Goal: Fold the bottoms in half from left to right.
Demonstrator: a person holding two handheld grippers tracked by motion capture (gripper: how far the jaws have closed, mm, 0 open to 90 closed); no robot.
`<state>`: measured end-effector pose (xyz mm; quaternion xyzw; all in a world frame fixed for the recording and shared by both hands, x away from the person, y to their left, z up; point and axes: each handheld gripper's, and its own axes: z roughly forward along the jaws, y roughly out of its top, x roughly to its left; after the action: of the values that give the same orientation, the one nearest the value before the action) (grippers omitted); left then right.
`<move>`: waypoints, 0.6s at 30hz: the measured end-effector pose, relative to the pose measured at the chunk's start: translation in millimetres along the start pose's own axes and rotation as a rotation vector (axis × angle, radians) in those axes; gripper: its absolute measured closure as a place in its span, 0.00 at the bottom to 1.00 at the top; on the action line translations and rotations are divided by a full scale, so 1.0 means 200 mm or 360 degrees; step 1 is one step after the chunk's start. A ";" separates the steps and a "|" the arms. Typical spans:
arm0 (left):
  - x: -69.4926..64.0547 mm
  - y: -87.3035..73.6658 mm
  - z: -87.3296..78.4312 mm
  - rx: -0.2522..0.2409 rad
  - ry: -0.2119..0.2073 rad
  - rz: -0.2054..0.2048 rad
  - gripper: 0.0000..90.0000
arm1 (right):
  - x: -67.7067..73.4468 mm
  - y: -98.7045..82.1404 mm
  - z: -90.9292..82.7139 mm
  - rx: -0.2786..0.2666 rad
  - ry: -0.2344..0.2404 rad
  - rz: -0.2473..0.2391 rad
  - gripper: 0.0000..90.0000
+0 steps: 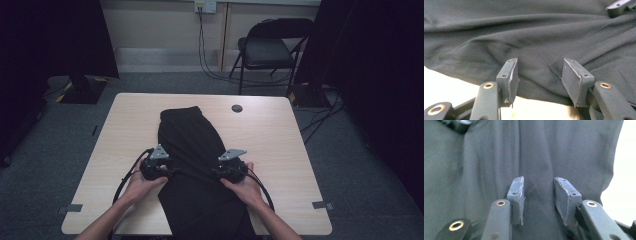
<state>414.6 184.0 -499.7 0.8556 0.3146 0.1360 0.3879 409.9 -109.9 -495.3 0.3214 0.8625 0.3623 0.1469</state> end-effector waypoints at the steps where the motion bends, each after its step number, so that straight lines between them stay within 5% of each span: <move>1: -0.02 0.01 0.01 -0.0003 -0.0027 0.0008 0.52 | 0.01 -0.03 -0.03 -0.0003 0.0000 0.0004 0.66; 4: -0.08 0.02 0.03 -0.0010 -0.0063 0.0043 0.52 | 0.05 -0.12 -0.12 -0.0016 0.0003 0.0031 0.66; 11: -0.22 0.05 0.05 0.0016 -0.0140 0.0093 0.51 | 0.22 -0.24 -0.32 0.0135 0.0100 0.0017 0.66; 18: -0.33 -0.03 -0.09 0.0129 -0.0174 0.0118 0.53 | 0.26 -0.25 -0.34 0.0091 0.0178 0.0047 0.61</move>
<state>353.1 154.8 -492.5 0.8878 0.2662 0.0906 0.3642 315.3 -138.0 -486.4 0.3174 0.8745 0.3570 0.0839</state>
